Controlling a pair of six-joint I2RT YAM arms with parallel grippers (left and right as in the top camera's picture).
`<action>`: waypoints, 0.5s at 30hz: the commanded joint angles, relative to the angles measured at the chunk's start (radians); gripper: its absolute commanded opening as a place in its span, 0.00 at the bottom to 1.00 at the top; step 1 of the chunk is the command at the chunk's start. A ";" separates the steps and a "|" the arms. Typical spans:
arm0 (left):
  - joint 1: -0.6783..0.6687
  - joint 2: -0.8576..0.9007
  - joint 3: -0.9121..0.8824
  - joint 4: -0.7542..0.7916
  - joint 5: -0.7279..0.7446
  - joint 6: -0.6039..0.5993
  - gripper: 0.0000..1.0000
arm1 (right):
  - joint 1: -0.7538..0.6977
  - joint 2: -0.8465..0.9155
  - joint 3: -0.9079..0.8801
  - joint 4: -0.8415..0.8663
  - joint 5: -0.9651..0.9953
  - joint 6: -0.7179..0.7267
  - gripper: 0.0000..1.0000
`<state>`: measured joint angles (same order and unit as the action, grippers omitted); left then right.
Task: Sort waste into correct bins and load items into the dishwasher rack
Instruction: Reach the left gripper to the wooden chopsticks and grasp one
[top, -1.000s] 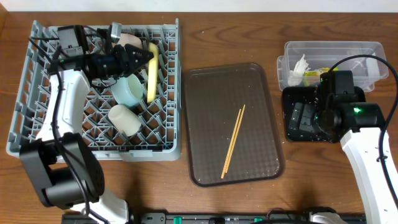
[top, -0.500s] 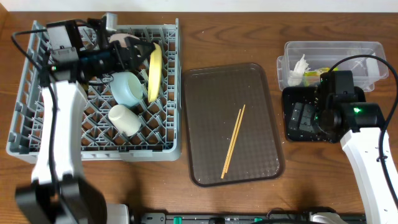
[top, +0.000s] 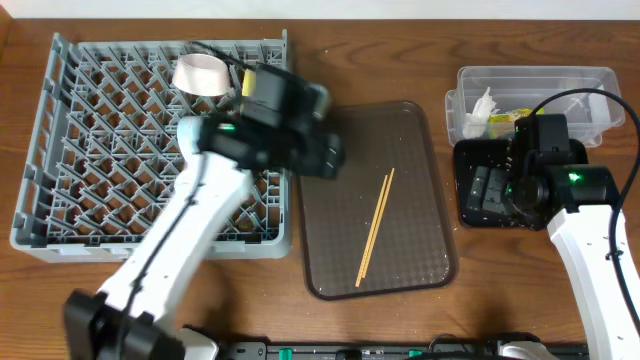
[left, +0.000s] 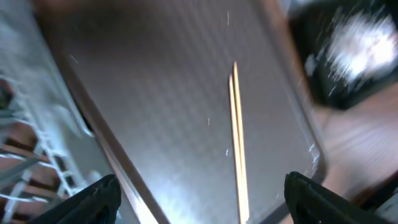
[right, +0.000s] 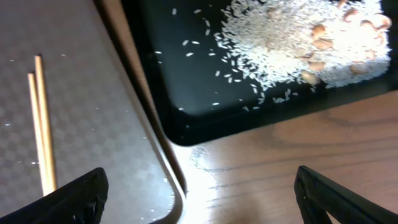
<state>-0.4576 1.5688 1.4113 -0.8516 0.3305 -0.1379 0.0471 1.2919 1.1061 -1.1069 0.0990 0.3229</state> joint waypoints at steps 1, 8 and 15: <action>-0.095 0.076 -0.003 -0.032 -0.119 0.009 0.86 | -0.016 -0.011 0.019 -0.014 0.065 0.022 0.93; -0.242 0.262 -0.003 -0.040 -0.244 -0.060 0.86 | -0.044 -0.011 0.019 -0.037 0.088 0.021 0.94; -0.311 0.395 -0.003 -0.010 -0.279 -0.130 0.86 | -0.068 -0.011 0.019 -0.039 0.088 0.021 0.96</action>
<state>-0.7547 1.9354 1.4113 -0.8635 0.0986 -0.2123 -0.0074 1.2919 1.1061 -1.1439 0.1692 0.3302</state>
